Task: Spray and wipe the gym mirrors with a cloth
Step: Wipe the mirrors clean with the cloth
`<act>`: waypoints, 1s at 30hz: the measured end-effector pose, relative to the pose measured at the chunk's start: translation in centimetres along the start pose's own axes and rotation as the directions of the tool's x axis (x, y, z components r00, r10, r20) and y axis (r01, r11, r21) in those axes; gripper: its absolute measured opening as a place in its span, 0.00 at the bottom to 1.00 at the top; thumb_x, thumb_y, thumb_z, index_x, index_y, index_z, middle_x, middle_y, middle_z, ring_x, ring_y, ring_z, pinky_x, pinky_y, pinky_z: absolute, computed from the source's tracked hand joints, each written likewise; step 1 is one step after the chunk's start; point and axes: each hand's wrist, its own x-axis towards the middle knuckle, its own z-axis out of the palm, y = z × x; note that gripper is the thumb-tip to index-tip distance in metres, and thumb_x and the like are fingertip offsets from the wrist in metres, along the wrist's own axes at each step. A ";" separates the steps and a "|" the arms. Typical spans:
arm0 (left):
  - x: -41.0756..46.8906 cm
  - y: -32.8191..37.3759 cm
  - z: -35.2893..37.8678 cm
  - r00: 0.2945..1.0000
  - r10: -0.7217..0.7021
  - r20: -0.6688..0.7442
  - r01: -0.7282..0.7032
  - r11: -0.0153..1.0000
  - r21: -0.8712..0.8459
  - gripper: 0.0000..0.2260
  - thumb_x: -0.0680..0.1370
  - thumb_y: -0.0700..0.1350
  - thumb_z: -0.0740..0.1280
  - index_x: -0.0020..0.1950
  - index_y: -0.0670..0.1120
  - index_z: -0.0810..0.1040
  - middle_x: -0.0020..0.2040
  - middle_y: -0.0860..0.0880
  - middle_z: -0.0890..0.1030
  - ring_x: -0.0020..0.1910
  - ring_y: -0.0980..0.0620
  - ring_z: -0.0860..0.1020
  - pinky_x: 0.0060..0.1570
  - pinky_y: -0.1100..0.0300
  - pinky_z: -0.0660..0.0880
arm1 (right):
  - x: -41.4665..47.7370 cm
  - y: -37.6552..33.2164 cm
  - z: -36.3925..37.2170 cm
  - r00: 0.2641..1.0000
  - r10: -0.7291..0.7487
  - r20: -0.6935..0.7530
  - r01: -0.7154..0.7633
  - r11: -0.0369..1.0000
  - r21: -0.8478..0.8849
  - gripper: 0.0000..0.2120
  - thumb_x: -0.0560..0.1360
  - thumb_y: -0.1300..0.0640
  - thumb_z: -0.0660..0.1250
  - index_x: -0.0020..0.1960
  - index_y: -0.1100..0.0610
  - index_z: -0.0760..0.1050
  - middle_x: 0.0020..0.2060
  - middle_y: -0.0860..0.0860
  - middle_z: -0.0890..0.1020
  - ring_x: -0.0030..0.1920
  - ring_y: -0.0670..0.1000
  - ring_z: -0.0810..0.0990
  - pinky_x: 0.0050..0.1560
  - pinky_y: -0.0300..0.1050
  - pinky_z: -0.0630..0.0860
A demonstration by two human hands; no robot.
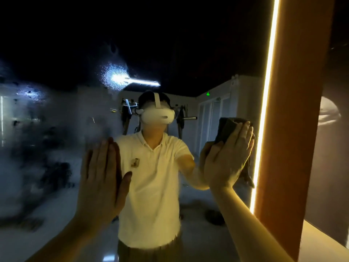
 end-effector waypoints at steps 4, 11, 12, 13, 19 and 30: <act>-2.6 -0.5 0.9 0.999 0.006 0.044 -0.007 1.000 0.012 0.33 0.85 0.57 0.52 0.80 0.30 0.62 0.80 0.30 0.61 0.80 0.31 0.62 0.79 0.33 0.57 | -3.3 -3.6 1.1 0.976 -0.158 0.147 0.157 0.987 0.021 0.37 0.81 0.53 0.61 0.84 0.62 0.47 0.83 0.60 0.51 0.83 0.58 0.46 0.82 0.61 0.48; -2.8 -0.8 1.2 0.999 0.034 0.026 -0.033 0.999 -0.020 0.33 0.82 0.51 0.59 0.81 0.32 0.59 0.81 0.31 0.60 0.83 0.36 0.55 0.81 0.35 0.53 | -11.6 -12.1 2.4 0.691 -0.625 0.363 0.614 0.772 0.161 0.34 0.80 0.54 0.60 0.82 0.61 0.53 0.82 0.58 0.56 0.84 0.56 0.45 0.83 0.54 0.43; -2.9 -0.8 1.2 0.999 0.042 0.021 -0.042 0.999 -0.015 0.33 0.82 0.51 0.60 0.81 0.33 0.60 0.82 0.32 0.59 0.83 0.37 0.54 0.81 0.36 0.52 | -11.9 -12.2 2.4 0.635 -0.673 0.380 0.657 0.729 0.193 0.32 0.81 0.54 0.60 0.82 0.61 0.57 0.82 0.59 0.58 0.83 0.56 0.49 0.83 0.55 0.45; -2.8 -0.8 1.2 0.999 0.043 0.017 -0.043 0.999 -0.018 0.33 0.82 0.52 0.58 0.81 0.33 0.60 0.82 0.32 0.59 0.84 0.37 0.54 0.81 0.36 0.51 | -11.9 -11.8 2.2 0.599 -0.703 0.385 0.682 0.699 0.216 0.29 0.83 0.54 0.58 0.81 0.62 0.60 0.81 0.59 0.60 0.83 0.57 0.51 0.83 0.56 0.47; -2.8 -0.6 1.2 1.000 0.020 0.007 -0.021 0.999 0.027 0.35 0.84 0.57 0.55 0.81 0.32 0.59 0.82 0.32 0.58 0.82 0.34 0.57 0.80 0.35 0.55 | -9.4 -2.7 -0.5 0.682 -0.606 0.409 0.638 0.767 0.072 0.29 0.81 0.57 0.66 0.80 0.61 0.63 0.80 0.58 0.64 0.82 0.58 0.54 0.82 0.58 0.51; -2.7 -0.5 1.0 1.000 0.007 0.000 -0.007 0.999 0.036 0.35 0.85 0.58 0.51 0.82 0.32 0.55 0.82 0.32 0.57 0.83 0.33 0.55 0.82 0.40 0.48 | -9.7 7.5 -4.2 0.973 0.086 0.212 -0.049 0.984 -0.173 0.30 0.82 0.55 0.54 0.81 0.66 0.56 0.80 0.65 0.60 0.81 0.65 0.57 0.76 0.69 0.60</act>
